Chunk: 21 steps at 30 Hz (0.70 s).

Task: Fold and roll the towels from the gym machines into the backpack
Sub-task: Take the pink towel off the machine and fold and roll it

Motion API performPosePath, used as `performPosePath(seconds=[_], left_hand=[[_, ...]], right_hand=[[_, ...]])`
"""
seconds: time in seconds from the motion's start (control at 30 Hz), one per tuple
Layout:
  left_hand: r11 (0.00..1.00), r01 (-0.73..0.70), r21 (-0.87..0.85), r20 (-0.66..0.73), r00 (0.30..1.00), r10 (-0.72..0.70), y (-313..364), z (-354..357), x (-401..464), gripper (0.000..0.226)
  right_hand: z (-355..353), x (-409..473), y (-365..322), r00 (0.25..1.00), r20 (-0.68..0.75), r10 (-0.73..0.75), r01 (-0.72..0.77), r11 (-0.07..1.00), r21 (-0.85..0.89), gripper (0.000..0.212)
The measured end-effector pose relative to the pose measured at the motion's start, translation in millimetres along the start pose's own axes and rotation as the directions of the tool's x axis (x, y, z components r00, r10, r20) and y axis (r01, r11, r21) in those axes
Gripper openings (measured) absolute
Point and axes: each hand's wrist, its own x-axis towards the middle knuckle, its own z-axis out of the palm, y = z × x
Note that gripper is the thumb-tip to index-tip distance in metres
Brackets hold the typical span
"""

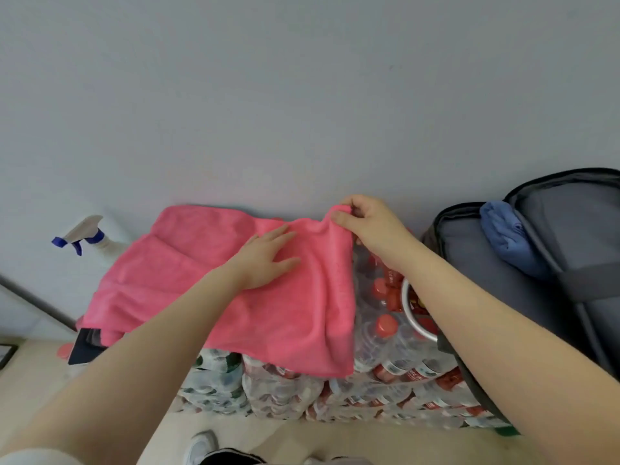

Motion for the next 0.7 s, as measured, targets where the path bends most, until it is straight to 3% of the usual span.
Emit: performPosePath(seconds=[0.13, 0.23, 0.37, 0.47, 0.6, 0.7], left_hand=[[0.992, -0.057, -0.114, -0.203, 0.979, 0.033, -36, -33, -23, 0.063], [0.984, 0.021, -0.179, -0.277, 0.958, -0.071, -79, -59, -38, 0.033], [0.937, 0.138, -0.321, -0.334, 0.909, -0.248, -145, -82, -55, 0.031], [0.847, 0.261, -0.464, -0.282, 0.862, -0.421, -190, -86, -62, 0.034], [0.780, 0.324, -0.535, -0.117, 0.886, -0.448, -238, -76, -61, 0.036], [0.613, 0.377, -0.694, 0.071, 0.883, -0.463, -255, -68, -51, 0.030]], right_hand=[[54, 28, -34, 0.997, -0.070, -0.030, 0.036, 0.995, 0.091, 0.025], [99, 51, -61, 0.993, -0.117, -0.033, 0.042, 0.996, 0.078, 0.020], [164, 77, -87, 0.995, -0.072, -0.074, 0.072, 0.997, -0.034, 0.010], [209, 95, -94, 0.996, -0.044, -0.082, 0.073, 0.982, -0.174, 0.009], [253, 111, -85, 1.000, 0.011, -0.028, 0.030, 0.919, -0.392, 0.013], [273, 117, -72, 0.999, 0.027, 0.020, -0.003, 0.856, -0.518, 0.015]])
